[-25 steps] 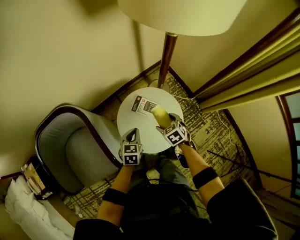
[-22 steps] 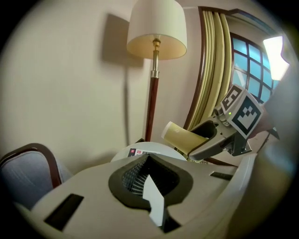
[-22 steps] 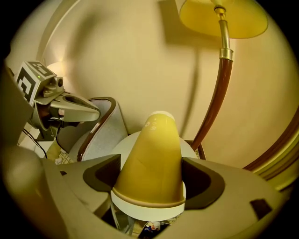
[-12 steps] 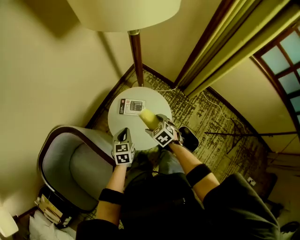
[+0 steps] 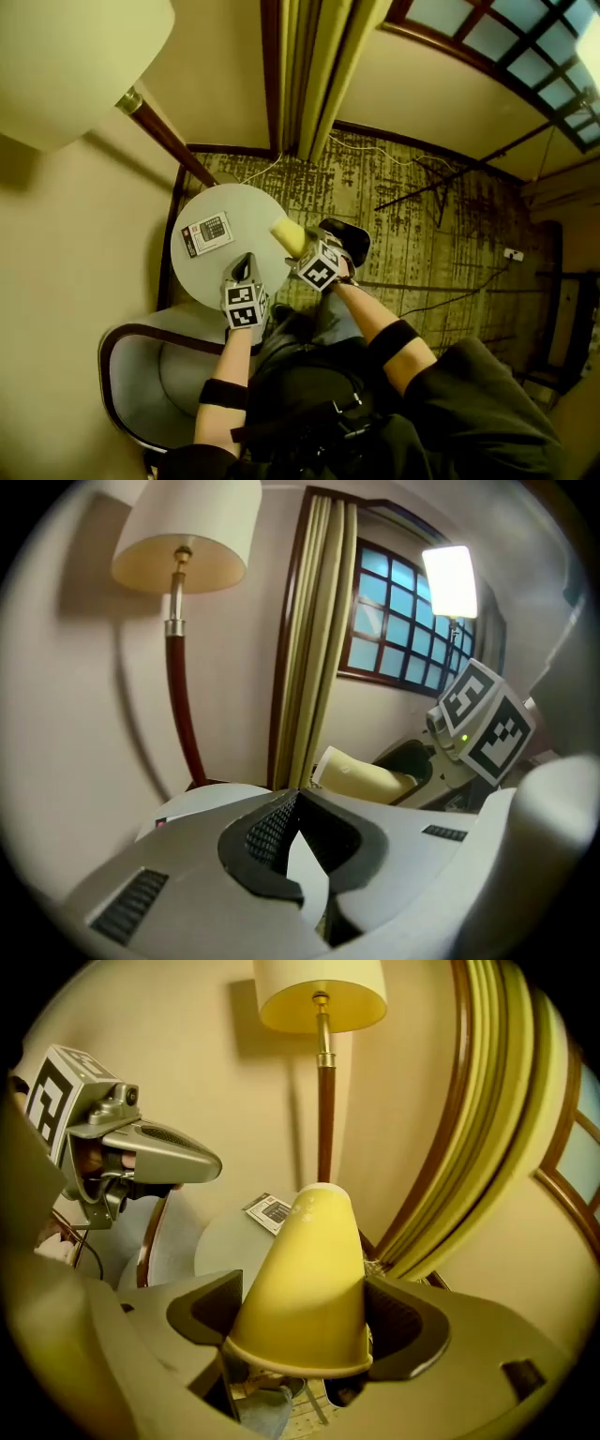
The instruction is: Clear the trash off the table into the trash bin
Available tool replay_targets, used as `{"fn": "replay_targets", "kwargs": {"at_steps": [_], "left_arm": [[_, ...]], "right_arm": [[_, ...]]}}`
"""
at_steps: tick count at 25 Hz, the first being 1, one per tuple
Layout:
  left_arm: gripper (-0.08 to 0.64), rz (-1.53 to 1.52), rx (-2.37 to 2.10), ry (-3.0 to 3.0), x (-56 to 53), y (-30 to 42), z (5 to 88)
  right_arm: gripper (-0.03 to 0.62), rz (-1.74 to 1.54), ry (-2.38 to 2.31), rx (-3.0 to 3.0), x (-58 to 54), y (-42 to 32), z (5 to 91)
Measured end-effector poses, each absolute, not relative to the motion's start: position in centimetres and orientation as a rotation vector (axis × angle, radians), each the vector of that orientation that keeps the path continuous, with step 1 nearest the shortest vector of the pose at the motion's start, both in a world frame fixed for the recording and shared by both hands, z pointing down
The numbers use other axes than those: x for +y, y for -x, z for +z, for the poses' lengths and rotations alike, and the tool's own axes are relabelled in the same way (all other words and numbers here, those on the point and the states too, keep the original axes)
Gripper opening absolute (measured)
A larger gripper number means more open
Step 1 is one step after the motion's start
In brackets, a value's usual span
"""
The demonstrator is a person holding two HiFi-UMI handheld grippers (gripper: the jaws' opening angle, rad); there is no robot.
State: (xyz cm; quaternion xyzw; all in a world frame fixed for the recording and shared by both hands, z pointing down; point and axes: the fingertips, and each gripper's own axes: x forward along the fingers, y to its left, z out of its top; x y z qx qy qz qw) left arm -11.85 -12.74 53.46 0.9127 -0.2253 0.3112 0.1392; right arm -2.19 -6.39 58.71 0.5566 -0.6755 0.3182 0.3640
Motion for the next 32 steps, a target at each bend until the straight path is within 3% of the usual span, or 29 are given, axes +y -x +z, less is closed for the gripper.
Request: {"fn": "replay_targets", "kwargs": {"at_steps": [8,20,32], "left_arm": [[0.000,0.944,-0.284,-2.738,-4.6,-0.2,54.2],[0.000,1.048,-0.090,-2.739,5.1,-11.5,61.7],[0.000,1.159,-0.121,-2.667,8.0,-15.0,79.0]], "right_arm": [[0.417,0.956,-1.638,-1.558,2.8,-7.6,60.9],[0.420,1.090,-1.700,-1.468,12.7,-17.3,68.8],[0.425,1.253,-1.642,-1.476,15.8,-18.4,89.3]]}}
